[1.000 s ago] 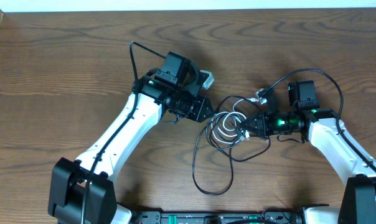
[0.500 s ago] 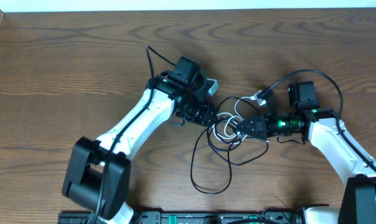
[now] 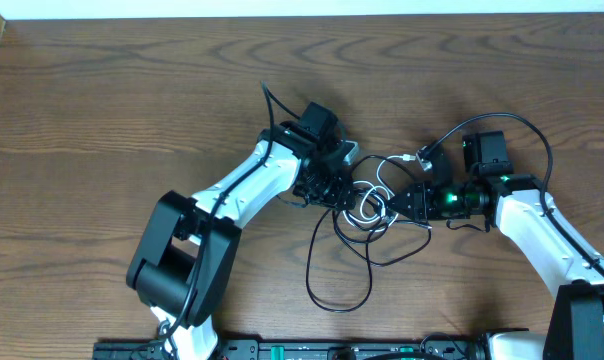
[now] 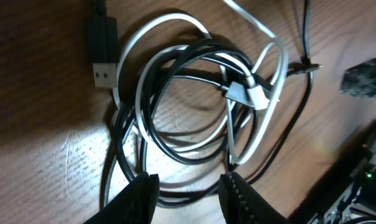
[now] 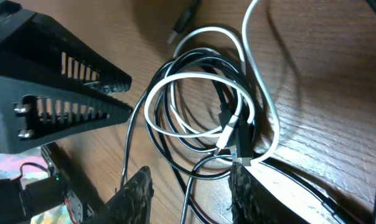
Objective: Untangle cables
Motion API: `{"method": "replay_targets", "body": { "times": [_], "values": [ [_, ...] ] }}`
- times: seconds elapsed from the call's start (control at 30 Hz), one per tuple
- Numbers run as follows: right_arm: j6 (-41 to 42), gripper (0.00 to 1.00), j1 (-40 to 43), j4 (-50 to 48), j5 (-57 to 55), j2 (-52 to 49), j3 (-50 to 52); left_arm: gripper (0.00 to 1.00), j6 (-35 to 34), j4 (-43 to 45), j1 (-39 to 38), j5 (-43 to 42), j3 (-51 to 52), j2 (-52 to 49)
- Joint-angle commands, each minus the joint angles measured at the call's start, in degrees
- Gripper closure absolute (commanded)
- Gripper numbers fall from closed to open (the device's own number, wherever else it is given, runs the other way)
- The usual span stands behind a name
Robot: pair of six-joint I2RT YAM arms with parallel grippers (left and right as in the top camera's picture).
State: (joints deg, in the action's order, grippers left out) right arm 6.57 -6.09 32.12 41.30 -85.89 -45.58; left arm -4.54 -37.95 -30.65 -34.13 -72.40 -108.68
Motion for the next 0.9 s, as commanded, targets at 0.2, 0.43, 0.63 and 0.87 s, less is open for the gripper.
{"method": "replay_targets", "body": {
  "times": [0.2, 0.43, 0.63, 0.87],
  "values": [
    [0.9, 0.67, -0.2, 0.1, -0.9, 0.1, -0.2, 0.64, -0.5, 3.2, -0.3, 6.0, 0.1, -3.7],
    [0.9, 0.67, -0.2, 0.1, -0.9, 0.1, -0.2, 0.64, -0.5, 5.6, -2.0, 7.0, 0.1, -3.9],
    [1.1, 0.67, -0.2, 0.1, -0.9, 0.1, -0.2, 0.64, -0.6, 5.4, -5.1, 14.2, 0.1, -4.2],
    [1.1, 0.67, -0.2, 0.1, -0.9, 0.1, -0.2, 0.64, -0.6, 5.3, -8.0, 18.4, 0.2, -4.4]
  ]
}}
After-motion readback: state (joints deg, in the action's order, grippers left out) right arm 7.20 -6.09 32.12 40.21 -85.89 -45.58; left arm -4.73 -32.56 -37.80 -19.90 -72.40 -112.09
